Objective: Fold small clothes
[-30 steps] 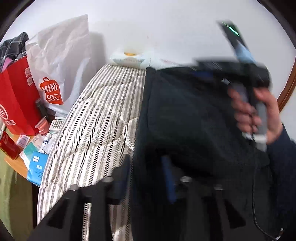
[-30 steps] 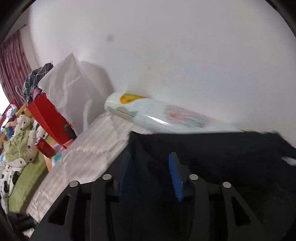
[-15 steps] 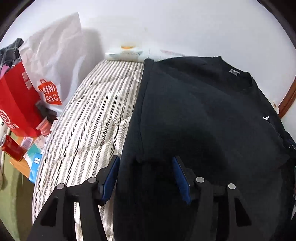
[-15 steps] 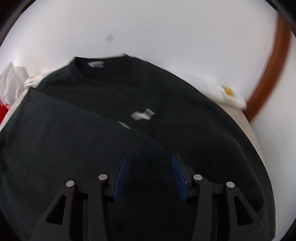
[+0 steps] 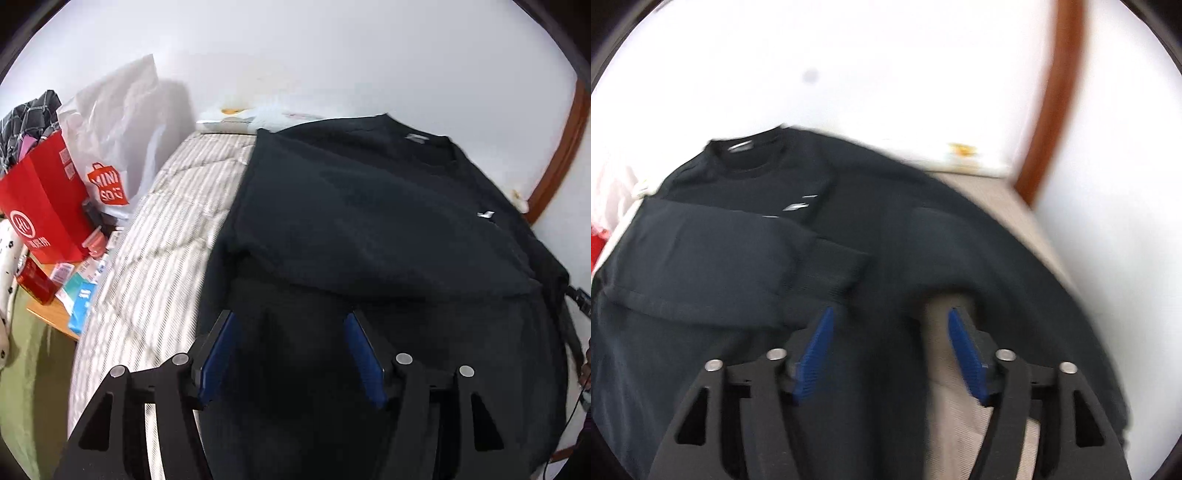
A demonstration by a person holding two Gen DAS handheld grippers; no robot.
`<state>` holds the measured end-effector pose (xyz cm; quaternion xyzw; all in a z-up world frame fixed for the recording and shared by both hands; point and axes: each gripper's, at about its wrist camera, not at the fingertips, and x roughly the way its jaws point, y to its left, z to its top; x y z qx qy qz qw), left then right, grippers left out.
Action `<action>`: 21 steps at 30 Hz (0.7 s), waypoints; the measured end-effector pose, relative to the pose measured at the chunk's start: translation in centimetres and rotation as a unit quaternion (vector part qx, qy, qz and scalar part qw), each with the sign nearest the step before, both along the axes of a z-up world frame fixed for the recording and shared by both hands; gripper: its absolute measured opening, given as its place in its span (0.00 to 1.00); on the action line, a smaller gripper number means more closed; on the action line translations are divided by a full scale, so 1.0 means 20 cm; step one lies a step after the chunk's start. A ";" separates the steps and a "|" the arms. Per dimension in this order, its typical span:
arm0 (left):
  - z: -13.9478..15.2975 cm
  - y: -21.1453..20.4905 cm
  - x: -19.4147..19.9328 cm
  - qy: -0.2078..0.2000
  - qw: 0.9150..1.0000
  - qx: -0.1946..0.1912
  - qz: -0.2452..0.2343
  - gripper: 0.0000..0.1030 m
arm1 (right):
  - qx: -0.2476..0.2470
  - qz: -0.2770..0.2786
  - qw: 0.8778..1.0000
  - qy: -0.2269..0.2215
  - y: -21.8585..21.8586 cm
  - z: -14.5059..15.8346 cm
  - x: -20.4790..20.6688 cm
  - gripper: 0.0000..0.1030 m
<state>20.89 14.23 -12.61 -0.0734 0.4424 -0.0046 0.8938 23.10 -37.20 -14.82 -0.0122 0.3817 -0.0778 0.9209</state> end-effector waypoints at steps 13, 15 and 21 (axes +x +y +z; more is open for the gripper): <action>-0.06 -0.18 -0.22 0.024 1.000 0.006 -0.003 0.62 | -0.023 -0.179 0.982 0.047 -0.85 -0.28 -0.63 0.77; -0.09 -0.19 -0.24 0.035 0.999 0.005 0.001 0.62 | 0.003 -0.182 0.982 0.053 -0.91 -0.33 -0.61 0.77; -0.12 -0.20 -0.28 0.046 0.998 0.029 0.016 0.62 | 0.048 -0.184 0.981 0.036 -0.99 -0.35 -0.54 0.40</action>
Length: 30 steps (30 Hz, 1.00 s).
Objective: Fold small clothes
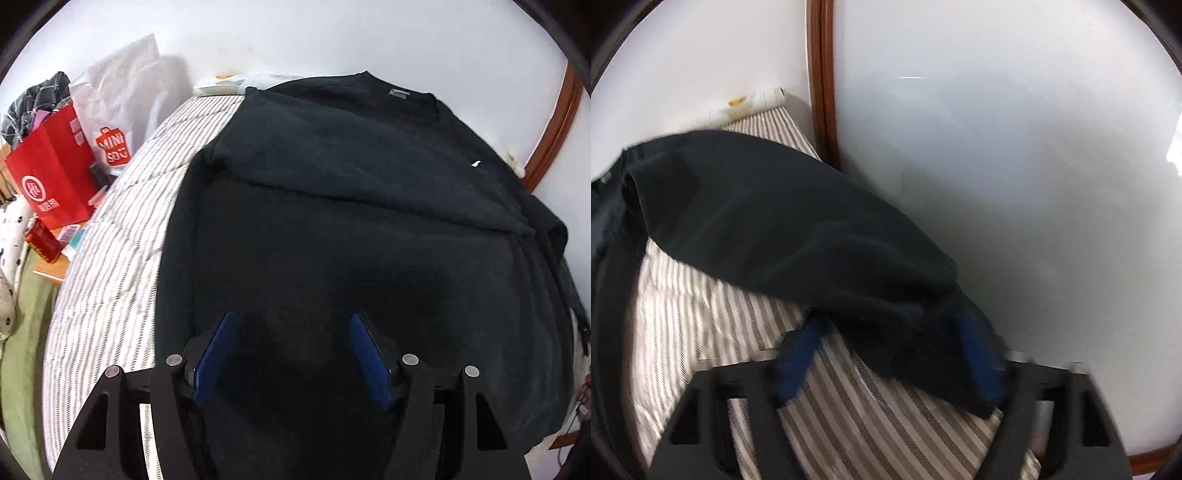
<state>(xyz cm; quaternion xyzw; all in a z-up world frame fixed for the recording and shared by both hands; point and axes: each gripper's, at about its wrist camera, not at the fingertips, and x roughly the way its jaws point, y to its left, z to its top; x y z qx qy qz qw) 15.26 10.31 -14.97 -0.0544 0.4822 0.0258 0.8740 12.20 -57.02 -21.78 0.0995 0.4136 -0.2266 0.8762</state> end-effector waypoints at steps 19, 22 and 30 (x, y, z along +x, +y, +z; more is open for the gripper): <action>-0.11 0.29 0.00 -0.016 0.999 0.017 0.021 0.63 | -0.030 0.209 0.960 -0.182 0.99 0.91 0.46 0.13; -0.11 0.29 0.01 -0.023 0.999 0.020 0.014 0.63 | -0.010 0.262 0.944 -0.199 1.27 0.97 0.57 0.13; -0.14 0.28 -0.01 -0.050 0.998 0.025 0.010 0.73 | 0.042 0.350 0.918 -0.184 1.92 0.88 0.76 0.14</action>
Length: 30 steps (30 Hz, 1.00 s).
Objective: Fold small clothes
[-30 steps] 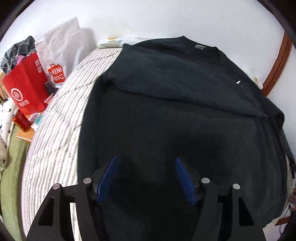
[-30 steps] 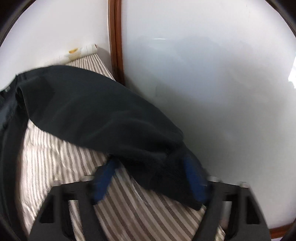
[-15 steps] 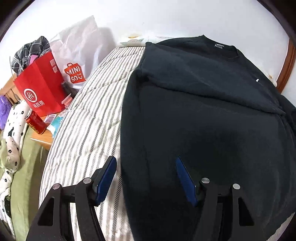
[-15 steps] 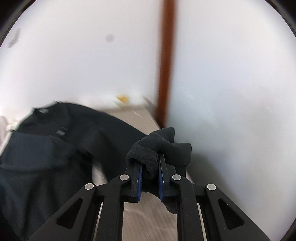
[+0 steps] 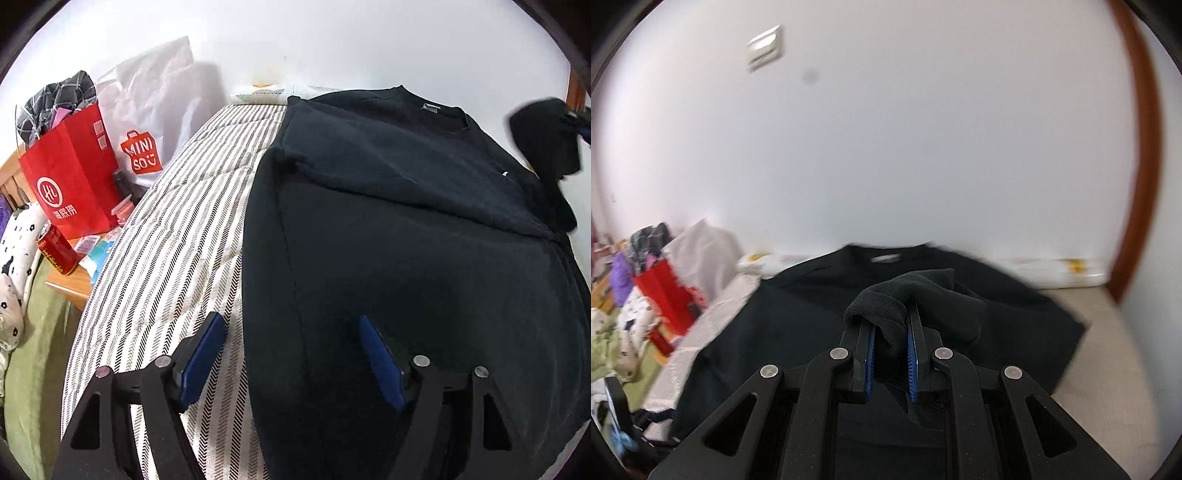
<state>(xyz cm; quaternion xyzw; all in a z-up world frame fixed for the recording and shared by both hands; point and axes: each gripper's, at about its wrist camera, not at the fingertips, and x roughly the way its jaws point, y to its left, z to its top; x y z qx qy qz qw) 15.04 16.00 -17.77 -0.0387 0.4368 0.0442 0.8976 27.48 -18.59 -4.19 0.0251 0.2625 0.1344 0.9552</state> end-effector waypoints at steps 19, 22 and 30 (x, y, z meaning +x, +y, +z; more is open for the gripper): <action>-0.01 -0.01 0.01 0.004 1.000 -0.001 0.006 0.82 | -0.080 0.037 0.994 0.070 0.15 -0.44 -0.05 0.77; -0.01 -0.01 0.01 0.004 1.000 -0.001 0.005 0.82 | -0.074 0.015 0.994 0.085 0.08 -0.47 -0.03 0.75; -0.01 -0.01 0.01 0.005 1.000 -0.002 0.004 0.84 | -0.003 0.050 0.991 0.120 0.15 -0.55 0.07 0.65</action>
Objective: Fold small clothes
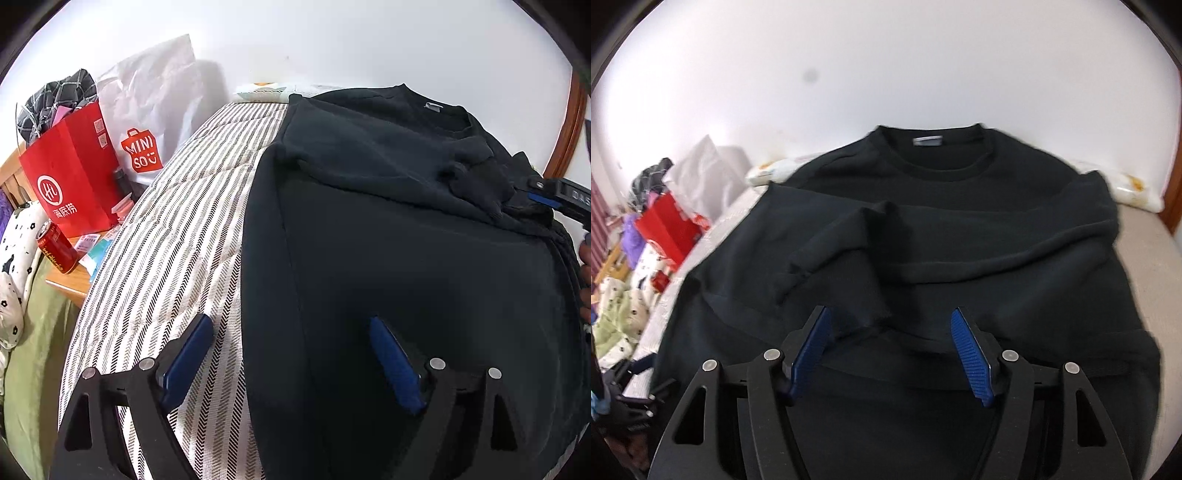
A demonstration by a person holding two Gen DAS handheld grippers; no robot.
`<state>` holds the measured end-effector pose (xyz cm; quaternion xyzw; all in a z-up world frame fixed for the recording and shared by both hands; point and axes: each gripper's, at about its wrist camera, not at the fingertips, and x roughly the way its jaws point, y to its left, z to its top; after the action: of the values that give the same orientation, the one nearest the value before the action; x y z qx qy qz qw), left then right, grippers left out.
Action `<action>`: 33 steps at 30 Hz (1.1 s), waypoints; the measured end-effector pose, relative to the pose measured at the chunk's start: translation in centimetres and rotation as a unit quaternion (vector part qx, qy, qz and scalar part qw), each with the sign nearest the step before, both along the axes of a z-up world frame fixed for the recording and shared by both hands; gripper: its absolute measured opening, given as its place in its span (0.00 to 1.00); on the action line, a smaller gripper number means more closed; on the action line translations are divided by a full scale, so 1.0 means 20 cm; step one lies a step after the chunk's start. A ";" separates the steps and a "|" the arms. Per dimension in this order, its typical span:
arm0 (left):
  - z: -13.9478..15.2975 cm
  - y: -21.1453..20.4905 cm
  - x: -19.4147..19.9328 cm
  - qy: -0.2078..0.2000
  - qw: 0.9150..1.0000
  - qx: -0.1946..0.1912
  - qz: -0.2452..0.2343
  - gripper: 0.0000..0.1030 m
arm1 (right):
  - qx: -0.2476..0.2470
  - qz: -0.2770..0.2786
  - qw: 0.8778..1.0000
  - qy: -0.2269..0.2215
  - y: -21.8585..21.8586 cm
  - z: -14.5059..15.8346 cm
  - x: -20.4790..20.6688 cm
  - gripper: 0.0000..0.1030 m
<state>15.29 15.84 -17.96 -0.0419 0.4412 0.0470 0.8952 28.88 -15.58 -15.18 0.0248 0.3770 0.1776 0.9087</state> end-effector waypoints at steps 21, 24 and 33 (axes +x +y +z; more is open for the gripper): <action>0.02 0.00 0.00 0.005 1.000 -0.002 -0.010 0.84 | 0.057 0.126 0.990 -0.040 0.56 0.30 0.13 0.38; 0.09 -0.01 0.06 -0.009 1.000 -0.009 -0.020 0.84 | 0.030 0.101 0.993 -0.053 0.38 0.31 0.08 0.41; 0.31 -0.07 0.40 -0.065 0.995 -0.061 -0.055 0.73 | -0.096 -0.040 0.994 -0.034 -0.29 0.18 -0.05 0.41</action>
<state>23.37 14.54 -11.73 -0.0753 0.3854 -0.0318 0.9191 27.90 -21.47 -11.59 -0.0539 0.3600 0.1043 0.9255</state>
